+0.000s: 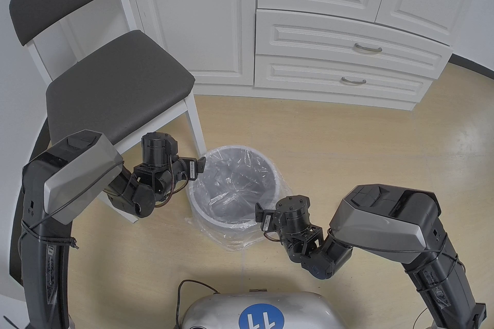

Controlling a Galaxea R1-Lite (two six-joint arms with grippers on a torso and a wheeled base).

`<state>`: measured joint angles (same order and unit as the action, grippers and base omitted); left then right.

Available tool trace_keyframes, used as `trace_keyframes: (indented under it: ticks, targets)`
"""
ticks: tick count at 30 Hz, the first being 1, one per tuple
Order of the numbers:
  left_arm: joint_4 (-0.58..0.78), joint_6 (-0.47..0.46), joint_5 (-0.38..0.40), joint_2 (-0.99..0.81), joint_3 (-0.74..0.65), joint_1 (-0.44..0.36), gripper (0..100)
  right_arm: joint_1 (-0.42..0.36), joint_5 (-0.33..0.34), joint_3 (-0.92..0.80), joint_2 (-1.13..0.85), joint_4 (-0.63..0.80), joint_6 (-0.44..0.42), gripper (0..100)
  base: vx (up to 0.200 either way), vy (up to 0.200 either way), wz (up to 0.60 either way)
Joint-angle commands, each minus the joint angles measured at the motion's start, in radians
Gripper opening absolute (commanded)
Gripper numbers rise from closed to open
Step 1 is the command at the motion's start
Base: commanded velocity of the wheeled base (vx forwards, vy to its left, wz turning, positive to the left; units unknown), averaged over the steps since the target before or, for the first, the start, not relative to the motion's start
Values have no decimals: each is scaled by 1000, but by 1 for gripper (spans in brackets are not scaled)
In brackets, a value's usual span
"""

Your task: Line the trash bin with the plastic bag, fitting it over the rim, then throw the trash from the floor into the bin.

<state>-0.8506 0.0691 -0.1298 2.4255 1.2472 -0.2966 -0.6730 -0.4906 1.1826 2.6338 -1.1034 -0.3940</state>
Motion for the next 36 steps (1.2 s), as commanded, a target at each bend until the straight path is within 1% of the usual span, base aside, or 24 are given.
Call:
trace_keyframes:
  ticks: [1, 10, 11, 13, 15, 19, 22, 25, 27, 30, 36]
  targets:
    - [7, 0, 1, -8, 4, 16, 100, 0, 0, 0, 2, -1, 0, 100, 0, 0, 0]
    - [24, -9, 27, -59, -34, 43, 100, 0, 0, 0, 2, -1, 0, 100, 0, 0, 0]
    - [33, -15, 45, -74, -54, 51, 100, 0, 0, 0, 0, -1, 0, 100, 0, 0, 0]
    - [44, -35, 76, -88, -74, 65, 100, 0, 0, 0, 0, -1, 0, 100, 0, 0, 0]
    - [47, -57, 87, -95, -88, 80, 100, 0, 0, -1, 0, -1, 0, 100, 0, 0, 0]
    - [50, -124, 128, -129, -144, 109, 100, 0, 0, -1, 0, -1, 0, 100, 0, 0, 0]
    - [65, -161, 137, -135, -163, 123, 100, 0, 0, -1, 0, -1, 0, 100, 0, 0, 0]
    - [110, -204, 137, -135, -175, 134, 100, 1, 0, -1, 0, -1, 0, 100, 0, 0, 0]
    - [148, -224, 137, -125, -167, 137, 100, 1, 0, -1, 0, -1, 0, 100, 0, 0, 0]
    - [182, -227, 139, -86, -138, 146, 100, 0, 0, -1, 0, -1, 0, 100, 0, 0, 0]
    - [170, -221, 137, 13, -83, 142, 100, 0, 0, 0, 9, -1, 0, 100, 0, 0, 0]
